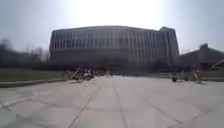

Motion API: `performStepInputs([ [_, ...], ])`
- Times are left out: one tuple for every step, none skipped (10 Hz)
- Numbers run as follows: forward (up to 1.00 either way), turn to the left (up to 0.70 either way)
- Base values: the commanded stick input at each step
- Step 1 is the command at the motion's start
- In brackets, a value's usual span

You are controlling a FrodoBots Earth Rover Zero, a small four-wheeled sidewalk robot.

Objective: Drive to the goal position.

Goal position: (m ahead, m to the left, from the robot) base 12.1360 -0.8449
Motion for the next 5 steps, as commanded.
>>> performStepInputs([
  [1.00, 0.00],
  [1.00, 0.00],
  [1.00, 0.00],
  [1.00, 0.00],
  [1.00, 0.00],
])
